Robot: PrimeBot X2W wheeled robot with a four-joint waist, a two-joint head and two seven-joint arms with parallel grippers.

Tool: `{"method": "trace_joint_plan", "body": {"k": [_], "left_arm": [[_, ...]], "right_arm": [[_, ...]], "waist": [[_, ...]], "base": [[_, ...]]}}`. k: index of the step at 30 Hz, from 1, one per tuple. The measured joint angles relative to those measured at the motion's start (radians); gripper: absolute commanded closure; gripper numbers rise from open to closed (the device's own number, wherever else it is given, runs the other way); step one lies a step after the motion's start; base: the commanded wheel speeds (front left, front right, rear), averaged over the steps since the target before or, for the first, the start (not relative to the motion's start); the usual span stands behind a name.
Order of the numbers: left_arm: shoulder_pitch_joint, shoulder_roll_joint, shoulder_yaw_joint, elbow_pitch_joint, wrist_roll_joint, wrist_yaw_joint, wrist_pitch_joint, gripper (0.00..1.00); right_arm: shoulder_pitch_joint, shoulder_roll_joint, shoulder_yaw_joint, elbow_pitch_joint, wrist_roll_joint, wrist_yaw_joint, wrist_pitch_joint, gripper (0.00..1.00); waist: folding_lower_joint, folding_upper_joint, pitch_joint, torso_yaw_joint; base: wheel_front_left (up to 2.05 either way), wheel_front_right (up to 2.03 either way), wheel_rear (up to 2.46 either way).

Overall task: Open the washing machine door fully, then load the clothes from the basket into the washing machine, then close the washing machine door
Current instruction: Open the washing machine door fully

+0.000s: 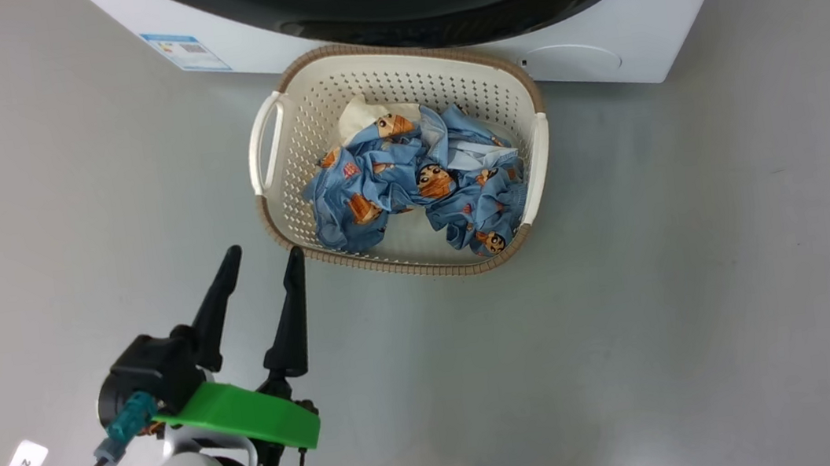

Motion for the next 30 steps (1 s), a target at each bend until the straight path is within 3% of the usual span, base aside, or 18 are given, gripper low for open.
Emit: {"method": "trace_joint_plan", "body": {"k": [11, 30], "left_arm": [[-0.002, -0.001, -0.010, 0.002, -0.006, 0.000, 0.000, 0.00], [0.085, 0.000, 0.029, 0.014, 0.038, 0.000, 0.000, 0.00]], "right_arm": [[0.013, -0.003, 0.035, -0.005, -0.021, 0.000, 0.014, 1.00], [0.247, 0.029, 0.092, -0.119, -0.008, 0.000, 0.058, 1.00]], "waist": [[0.0000, 0.0000, -0.017, 0.002], [0.0000, 0.0000, -0.153, -0.010]], "base": [[0.00, 0.00, 0.00], [0.00, 0.00, 0.00]]}}
